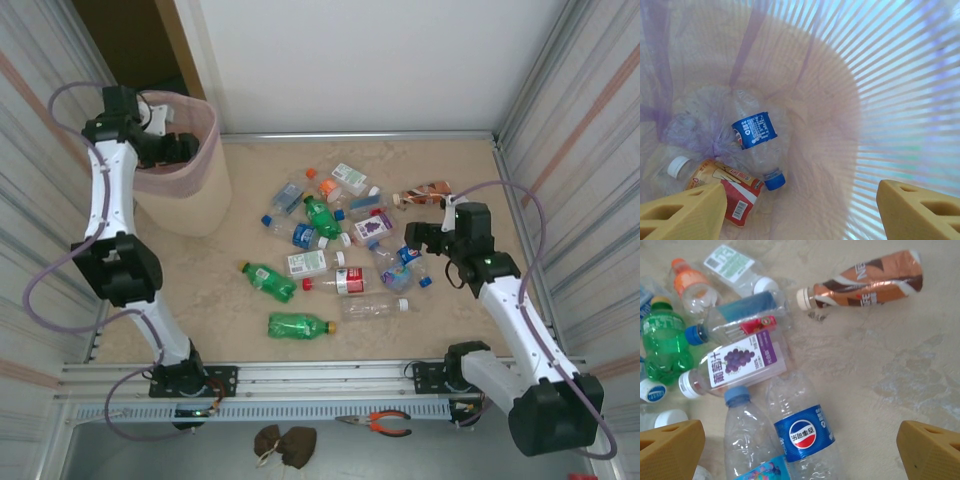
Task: Put the plastic bottles in the bin
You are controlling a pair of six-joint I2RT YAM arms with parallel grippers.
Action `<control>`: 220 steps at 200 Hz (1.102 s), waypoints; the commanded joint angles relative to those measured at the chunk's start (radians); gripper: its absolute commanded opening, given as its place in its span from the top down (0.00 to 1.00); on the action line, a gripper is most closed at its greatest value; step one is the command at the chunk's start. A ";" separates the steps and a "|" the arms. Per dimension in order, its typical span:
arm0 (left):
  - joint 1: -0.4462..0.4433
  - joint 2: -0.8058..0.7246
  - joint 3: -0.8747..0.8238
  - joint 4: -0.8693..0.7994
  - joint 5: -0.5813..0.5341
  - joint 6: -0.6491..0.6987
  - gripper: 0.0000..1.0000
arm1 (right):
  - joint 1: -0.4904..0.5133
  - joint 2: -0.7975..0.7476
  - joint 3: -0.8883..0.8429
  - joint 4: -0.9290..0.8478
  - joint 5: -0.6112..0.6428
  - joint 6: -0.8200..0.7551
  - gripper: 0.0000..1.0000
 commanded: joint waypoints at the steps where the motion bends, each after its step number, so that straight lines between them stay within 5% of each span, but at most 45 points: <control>1: 0.004 -0.087 -0.014 0.031 0.098 -0.023 0.21 | 0.010 0.061 0.054 -0.073 -0.023 0.028 0.04; 149: 0.004 -0.497 -0.407 0.398 0.491 -0.252 0.23 | 0.055 0.463 0.258 -0.226 -0.083 -0.022 0.08; 220: -0.001 -0.586 -0.532 0.465 0.519 -0.302 0.22 | 0.048 0.625 0.332 -0.246 -0.023 -0.031 0.15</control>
